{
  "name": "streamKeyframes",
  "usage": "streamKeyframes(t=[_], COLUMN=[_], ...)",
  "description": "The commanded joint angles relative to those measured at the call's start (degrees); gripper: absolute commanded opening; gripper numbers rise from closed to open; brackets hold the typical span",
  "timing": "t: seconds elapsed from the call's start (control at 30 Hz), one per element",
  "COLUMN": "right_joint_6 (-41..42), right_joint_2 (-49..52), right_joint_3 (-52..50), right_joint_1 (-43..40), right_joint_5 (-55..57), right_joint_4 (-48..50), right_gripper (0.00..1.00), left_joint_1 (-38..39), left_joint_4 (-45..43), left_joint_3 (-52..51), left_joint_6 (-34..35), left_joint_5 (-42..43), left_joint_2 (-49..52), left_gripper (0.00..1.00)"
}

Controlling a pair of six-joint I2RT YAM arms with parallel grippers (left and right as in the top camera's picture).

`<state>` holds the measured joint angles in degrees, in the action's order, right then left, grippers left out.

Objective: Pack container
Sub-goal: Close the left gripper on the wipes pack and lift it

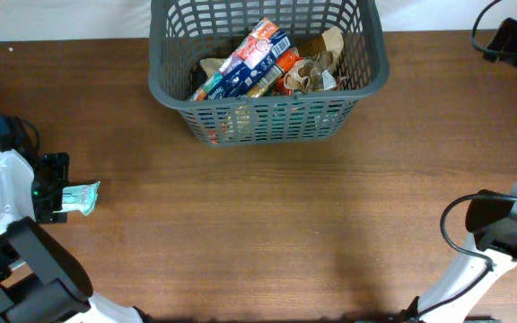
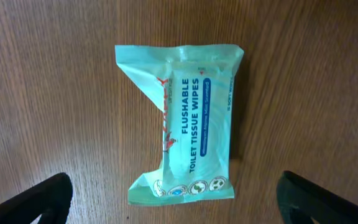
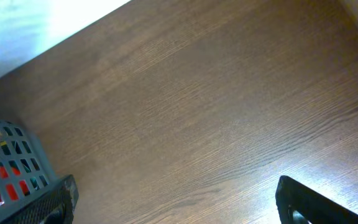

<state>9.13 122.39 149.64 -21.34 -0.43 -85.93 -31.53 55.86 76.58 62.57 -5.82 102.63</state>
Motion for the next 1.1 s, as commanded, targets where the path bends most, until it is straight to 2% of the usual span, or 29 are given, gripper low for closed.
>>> streamKeyframes(t=[0.0,0.6,0.93,0.97,1.03,1.07], right_joint_6=[0.37,0.39,0.37,0.37,0.37,0.37], right_joint_2=[-0.72,-0.72,-0.72,-0.72,-0.72,-0.72], right_joint_3=[0.2,0.2,0.2,0.2,0.2,0.2], right_joint_1=[-0.07,-0.07,-0.07,-0.07,-0.07,-0.07], right_joint_5=[0.5,0.5,0.5,0.5,0.5,0.5], right_joint_4=[-0.02,-0.02,-0.02,-0.02,-0.02,-0.02], right_gripper=[0.99,0.99,0.99,0.99,0.99,0.99], left_joint_1=[-0.31,-0.42,-0.42,-0.42,-0.42,-0.42], left_joint_4=[-0.26,-2.91,-4.48,-4.52,-4.48,-4.48], left_joint_3=[-0.81,-0.81,-0.81,-0.81,-0.81,-0.81], left_joint_6=[-0.28,-0.35,-0.42,-0.52,-0.52,-0.52], left_joint_5=[-1.73,-2.56,-2.56,-2.56,-2.56,-2.56], left_joint_2=[0.11,10.36,11.8,11.8,11.8,11.8], left_gripper=[0.99,0.99,0.99,0.95,0.67,0.49])
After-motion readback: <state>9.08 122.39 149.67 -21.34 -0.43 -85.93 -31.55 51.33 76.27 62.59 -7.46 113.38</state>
